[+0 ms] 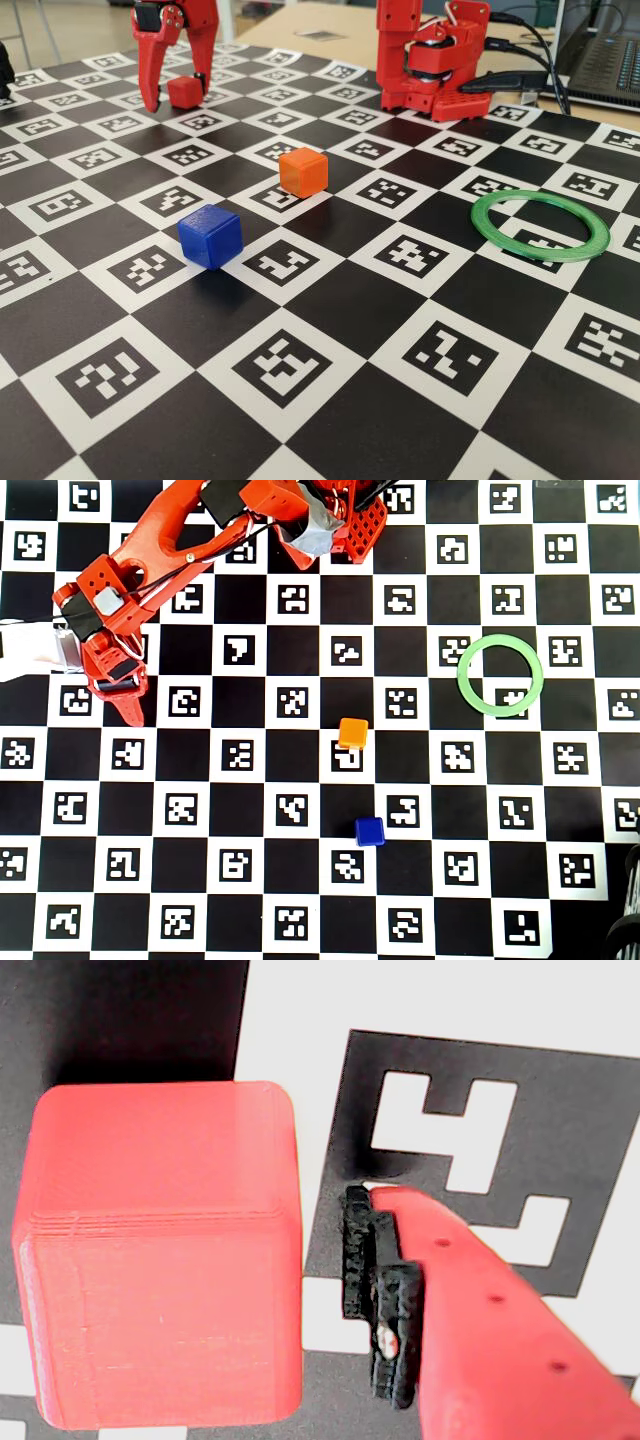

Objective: Grab the red cube then put it in the green circle then put the blue cube on top and finally the orange cube on top

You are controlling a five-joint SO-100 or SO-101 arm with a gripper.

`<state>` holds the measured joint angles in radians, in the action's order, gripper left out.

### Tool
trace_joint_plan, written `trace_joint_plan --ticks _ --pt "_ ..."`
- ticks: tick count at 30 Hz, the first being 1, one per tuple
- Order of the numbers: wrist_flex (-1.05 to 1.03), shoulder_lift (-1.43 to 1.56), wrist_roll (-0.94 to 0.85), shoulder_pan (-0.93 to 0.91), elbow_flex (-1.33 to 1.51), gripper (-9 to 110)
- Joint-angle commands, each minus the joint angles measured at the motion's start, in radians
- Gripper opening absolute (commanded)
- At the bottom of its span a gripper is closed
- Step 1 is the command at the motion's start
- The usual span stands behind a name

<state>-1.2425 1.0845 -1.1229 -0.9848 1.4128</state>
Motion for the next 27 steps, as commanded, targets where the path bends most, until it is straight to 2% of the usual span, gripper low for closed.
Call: trace_joint_plan --ticks 1,9,20,27 --pt "0.021 0.032 -0.002 0.014 -0.008 34" --pt "0.032 0.038 0.012 0.012 -0.008 10" --pt "0.008 0.057 0.011 0.012 -0.009 7" --pt "-0.242 0.123 0.026 0.018 -0.186 6"
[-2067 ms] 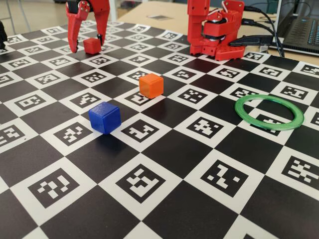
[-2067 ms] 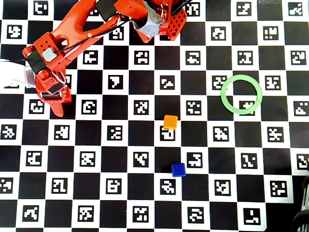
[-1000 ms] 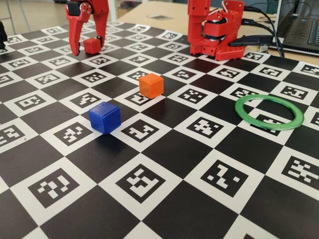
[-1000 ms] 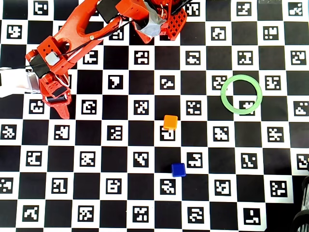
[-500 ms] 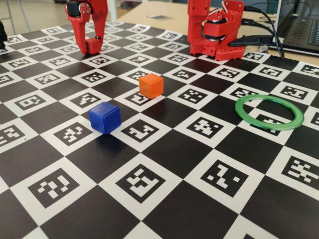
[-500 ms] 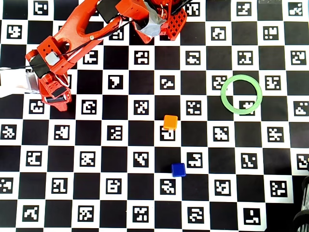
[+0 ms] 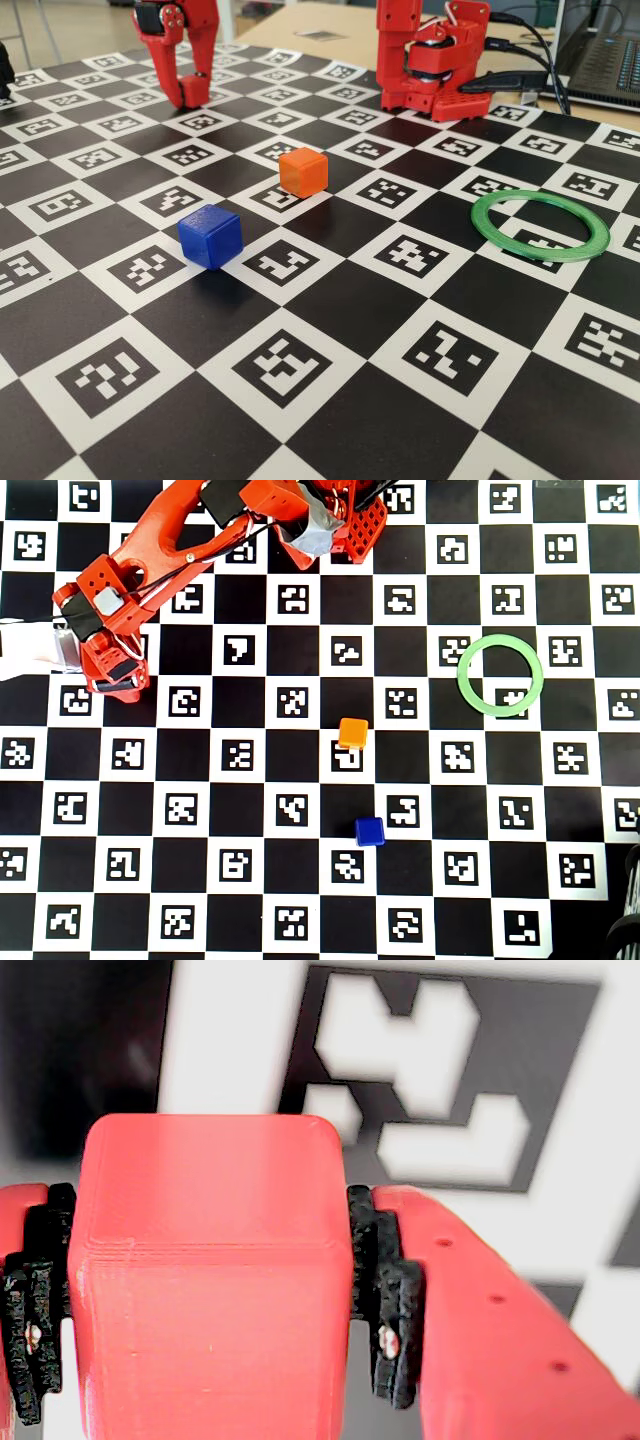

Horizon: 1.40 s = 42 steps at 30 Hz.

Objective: Grab the red cube then put it in the green circle then put the blue cube on top and finally the orange cube on top

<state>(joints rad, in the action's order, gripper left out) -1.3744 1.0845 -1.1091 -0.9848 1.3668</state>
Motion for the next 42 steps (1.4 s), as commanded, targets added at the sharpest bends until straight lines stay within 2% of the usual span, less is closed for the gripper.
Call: trace_joint_plan --ticks 1,6,14,30,42 --pt "-0.141 0.146 0.020 0.020 -0.161 5" --pt "-0.284 0.282 0.109 0.064 -0.222 5" --pt "-0.465 0.463 0.419 0.305 -0.232 4" --pt "-0.466 0.595 1.062 1.025 -0.127 3" --pt "-0.460 0.627 1.513 1.424 -0.101 1"
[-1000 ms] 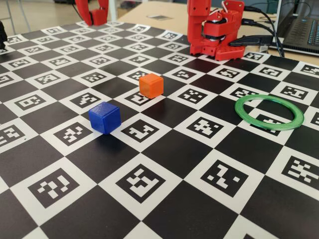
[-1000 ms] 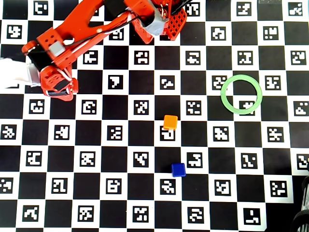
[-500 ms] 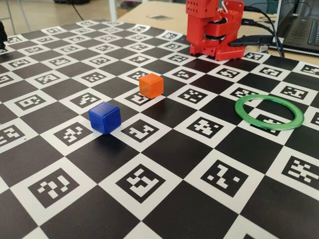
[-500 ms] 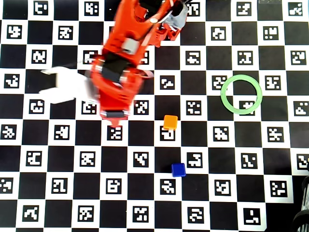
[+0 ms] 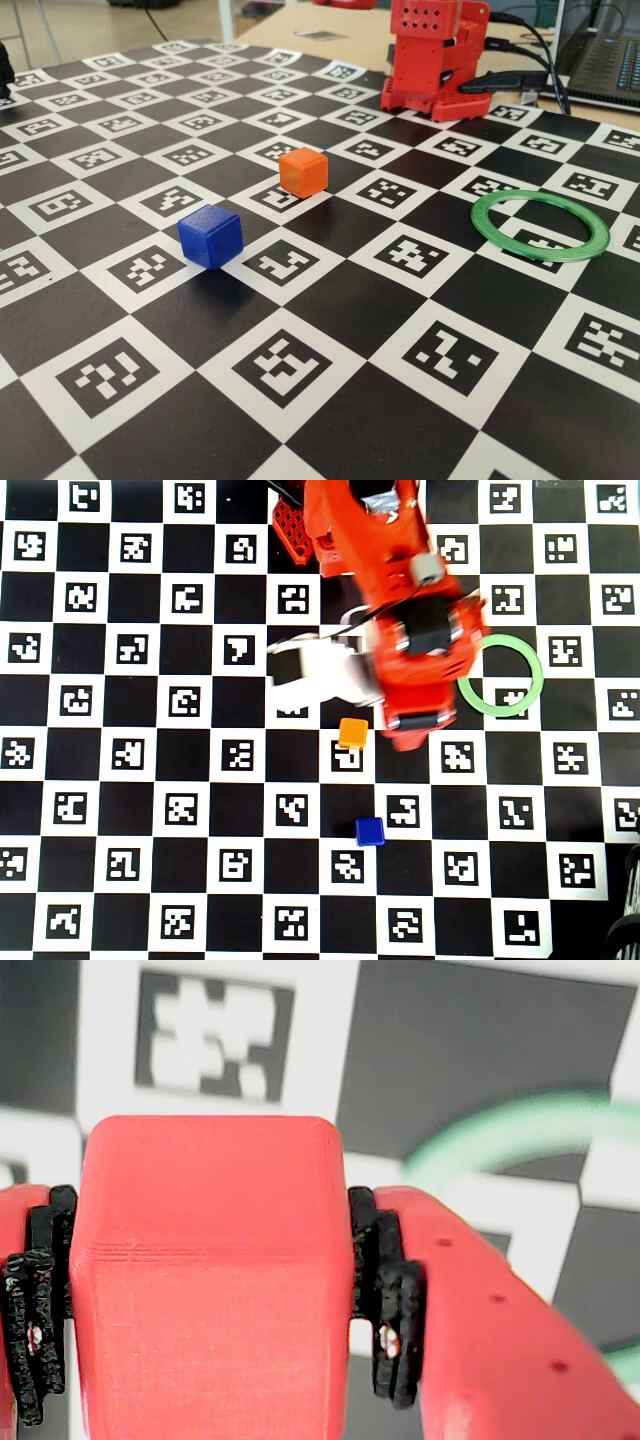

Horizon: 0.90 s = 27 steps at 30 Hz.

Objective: Grab the red cube then put it in the green circle then put the blue cube on top and finally the orange cube on top

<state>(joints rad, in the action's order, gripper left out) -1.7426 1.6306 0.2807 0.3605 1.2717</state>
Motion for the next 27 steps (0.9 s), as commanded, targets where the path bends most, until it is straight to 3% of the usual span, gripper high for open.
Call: trace_joint_plan --ticks 1,9,27 --pt "-0.091 0.071 0.152 0.097 -0.006 2" --pt "-0.002 -0.055 0.305 0.219 0.032 1" --pt "0.225 -0.176 0.388 0.394 0.118 1"
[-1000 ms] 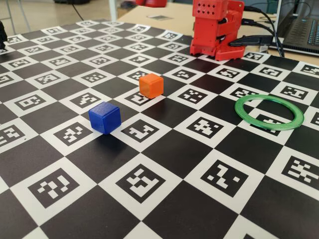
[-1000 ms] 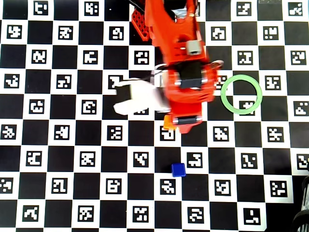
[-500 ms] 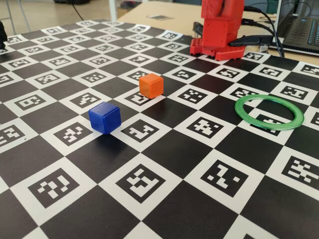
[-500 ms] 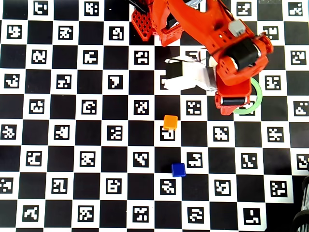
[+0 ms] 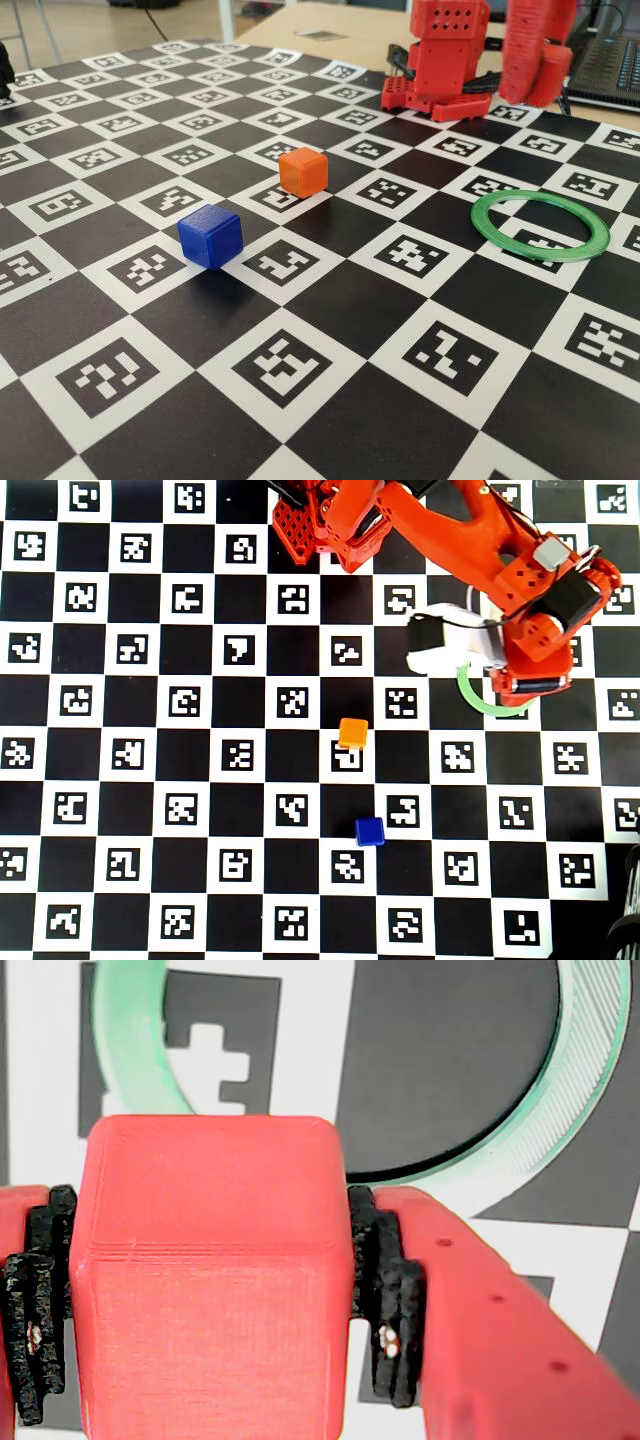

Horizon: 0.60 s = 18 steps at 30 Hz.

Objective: Grab the red cube then put it in the green circle then put the blue cube on top and finally the orange cube on top

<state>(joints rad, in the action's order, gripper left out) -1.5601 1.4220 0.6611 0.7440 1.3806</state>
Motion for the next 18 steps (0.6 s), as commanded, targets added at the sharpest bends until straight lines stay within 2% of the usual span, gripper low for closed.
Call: trace_joint_plan --ticks 1,18 --pt "0.058 0.037 0.011 0.011 0.028 1" --pt "0.215 0.156 0.048 0.049 0.210 2"
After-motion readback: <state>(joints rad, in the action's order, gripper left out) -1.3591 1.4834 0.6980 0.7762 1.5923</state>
